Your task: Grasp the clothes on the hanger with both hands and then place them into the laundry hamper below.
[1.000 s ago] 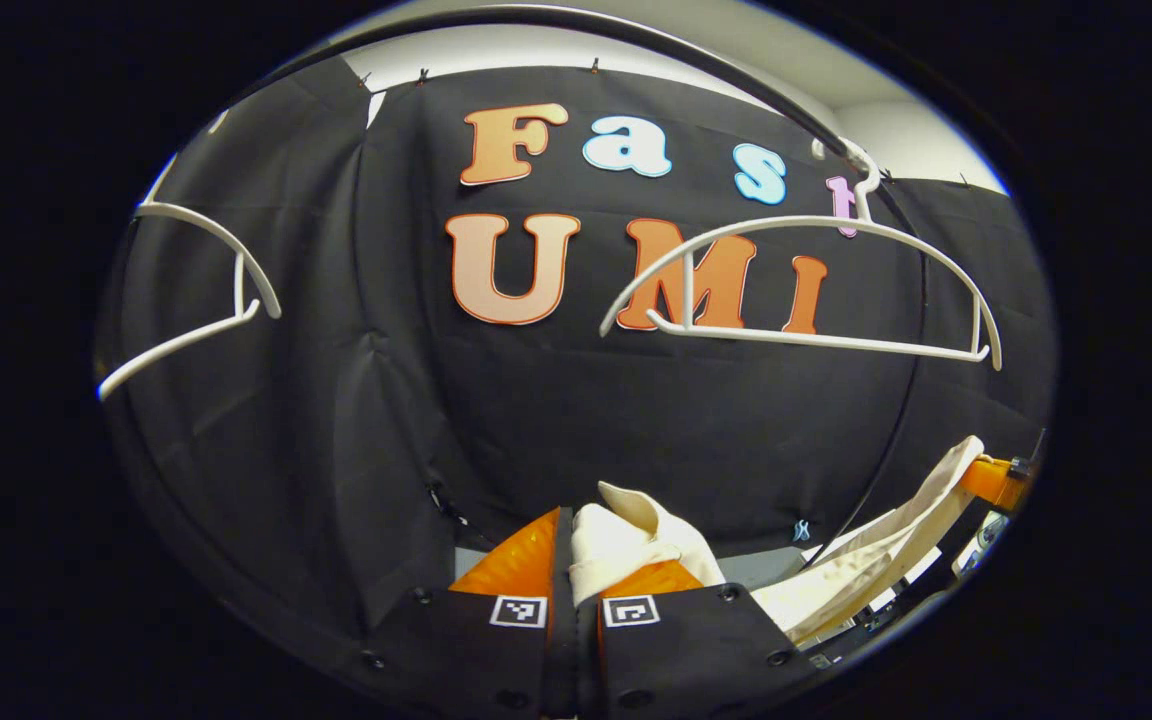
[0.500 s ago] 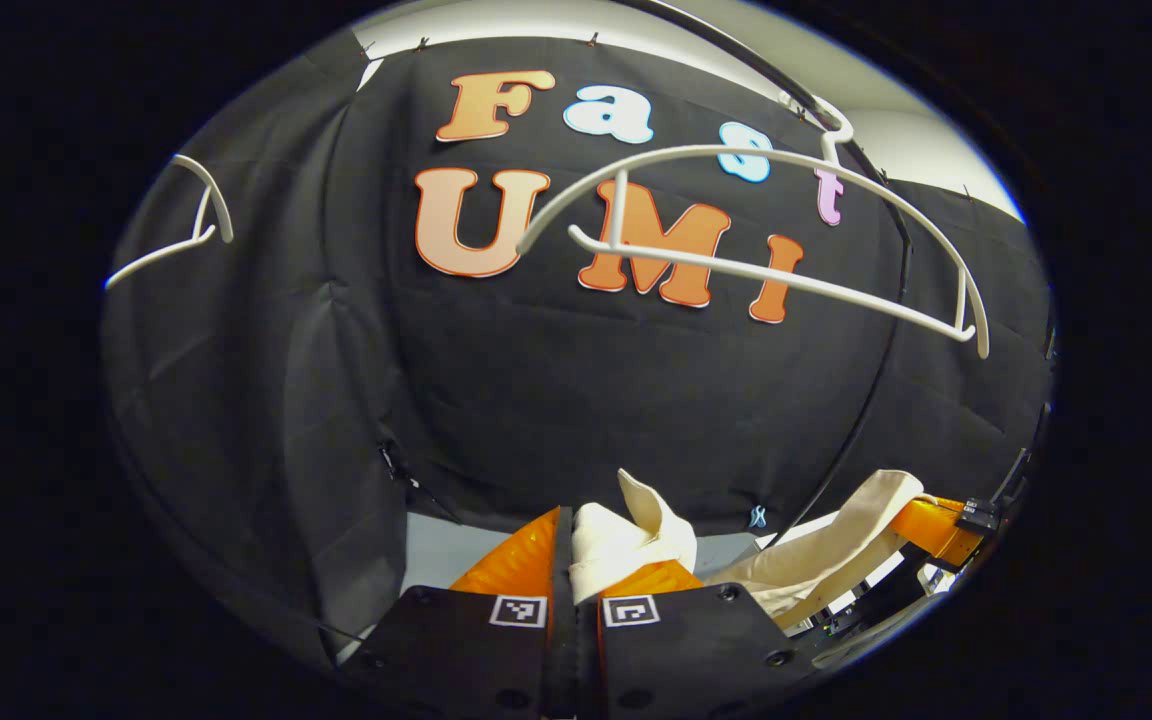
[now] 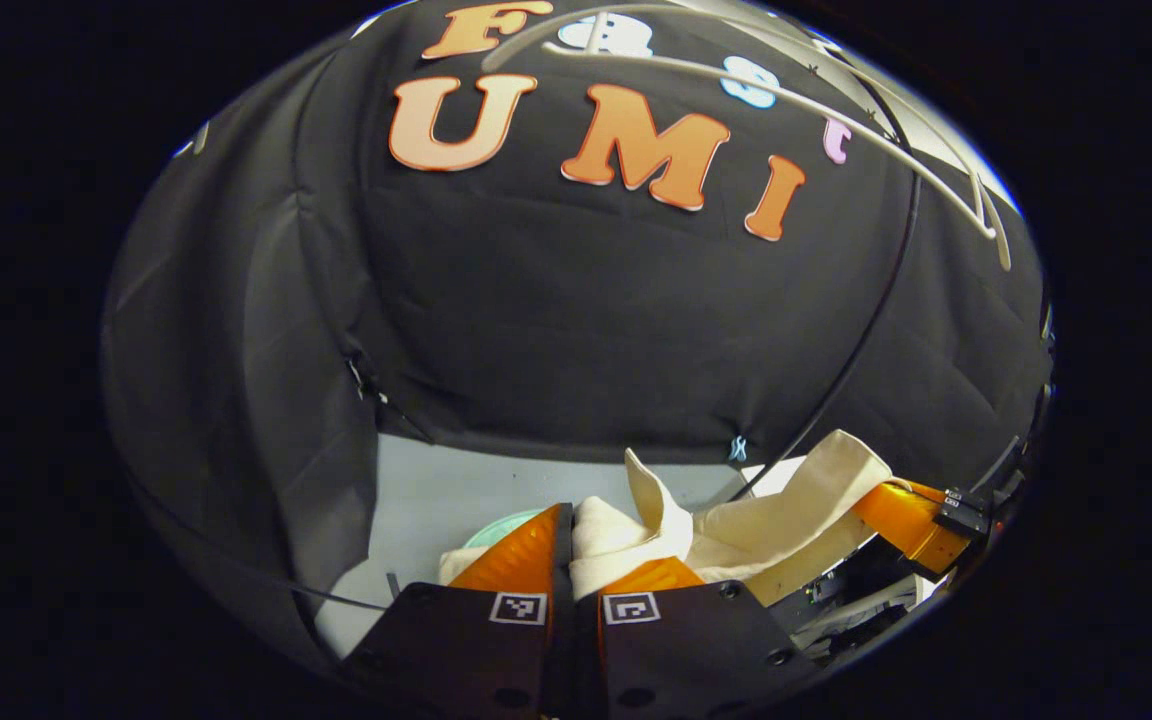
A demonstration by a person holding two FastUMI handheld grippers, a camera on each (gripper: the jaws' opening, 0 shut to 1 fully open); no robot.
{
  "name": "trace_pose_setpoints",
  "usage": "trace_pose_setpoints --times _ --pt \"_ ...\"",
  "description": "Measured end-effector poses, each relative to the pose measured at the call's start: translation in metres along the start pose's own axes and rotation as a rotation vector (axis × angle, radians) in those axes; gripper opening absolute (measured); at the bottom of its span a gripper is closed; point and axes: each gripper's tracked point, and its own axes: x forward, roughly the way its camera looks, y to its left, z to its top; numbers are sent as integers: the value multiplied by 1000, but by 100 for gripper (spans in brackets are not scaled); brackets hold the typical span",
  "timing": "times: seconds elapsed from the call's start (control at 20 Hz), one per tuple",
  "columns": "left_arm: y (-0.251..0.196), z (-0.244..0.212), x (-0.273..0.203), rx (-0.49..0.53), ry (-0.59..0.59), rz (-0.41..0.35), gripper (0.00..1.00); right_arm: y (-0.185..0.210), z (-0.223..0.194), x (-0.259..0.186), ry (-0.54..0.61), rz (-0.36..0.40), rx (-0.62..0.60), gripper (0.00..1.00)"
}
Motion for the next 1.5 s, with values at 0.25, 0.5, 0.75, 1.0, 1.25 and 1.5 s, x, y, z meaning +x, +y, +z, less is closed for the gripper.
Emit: trace_pose_setpoints --times 0.25,0.5,0.75,1.0,1.25,1.5 --pt "4 -62 25 -19 198 12 7 1 -51 30 159 -29 3 0" --pt "13 -98 34 -1 306 38 9 3 -84 44 248 -28 -6 5" --pt "11 -117 41 -11 379 45 26 1 -88 51 259 -29 -14 8" --pt "18 -111 42 -20 374 55 65 1 -99 50 284 -34 7 27" --pt "24 -120 39 -37 388 64 100 0 -99 47 286 -41 13 60" --pt "31 -117 31 -19 371 86 97 -2 -96 41 272 -52 2 94"
